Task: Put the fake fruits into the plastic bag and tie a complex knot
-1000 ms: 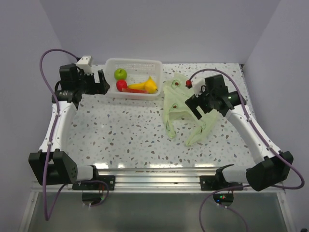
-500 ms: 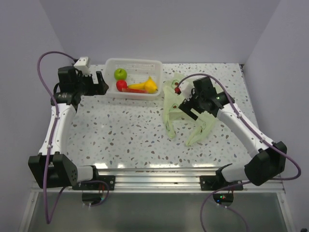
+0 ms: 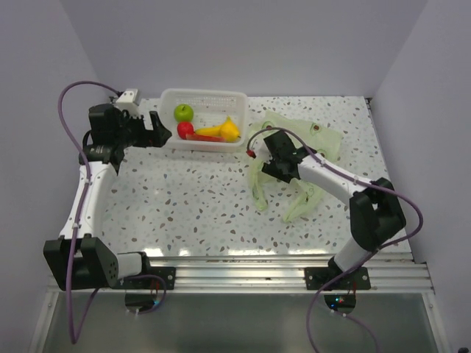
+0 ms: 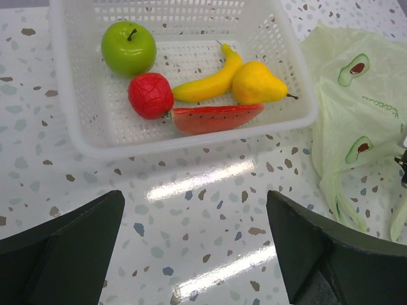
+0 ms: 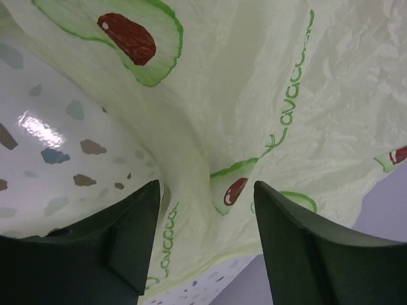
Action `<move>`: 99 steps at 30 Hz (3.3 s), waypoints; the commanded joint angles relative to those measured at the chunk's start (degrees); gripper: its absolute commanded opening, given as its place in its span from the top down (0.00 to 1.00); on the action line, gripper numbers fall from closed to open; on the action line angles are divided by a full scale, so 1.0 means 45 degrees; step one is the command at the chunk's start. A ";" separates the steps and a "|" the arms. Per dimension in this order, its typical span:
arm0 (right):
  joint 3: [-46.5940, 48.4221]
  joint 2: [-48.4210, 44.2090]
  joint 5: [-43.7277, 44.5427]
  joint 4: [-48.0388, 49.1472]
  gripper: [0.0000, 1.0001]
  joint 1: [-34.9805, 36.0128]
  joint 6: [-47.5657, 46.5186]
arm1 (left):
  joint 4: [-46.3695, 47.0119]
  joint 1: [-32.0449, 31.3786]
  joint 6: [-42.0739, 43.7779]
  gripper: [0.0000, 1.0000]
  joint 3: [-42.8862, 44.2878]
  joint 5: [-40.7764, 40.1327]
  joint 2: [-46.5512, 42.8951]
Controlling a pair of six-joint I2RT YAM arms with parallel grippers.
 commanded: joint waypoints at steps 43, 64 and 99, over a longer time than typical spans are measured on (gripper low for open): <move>0.4350 0.0146 -0.6150 -0.4155 1.00 -0.1009 0.5749 | 1.5205 -1.0680 1.6453 0.28 -0.5422 0.1502 0.5453; 0.5990 -0.0576 -0.6892 -0.4390 1.00 -0.3510 0.6120 | 0.8866 -1.0271 1.9949 1.00 -0.2335 0.2518 0.8175; 0.1908 -0.1631 -0.4842 -0.0113 1.00 -0.3549 0.9576 | 0.4507 -0.3847 0.5269 0.10 0.2915 -0.0423 0.5001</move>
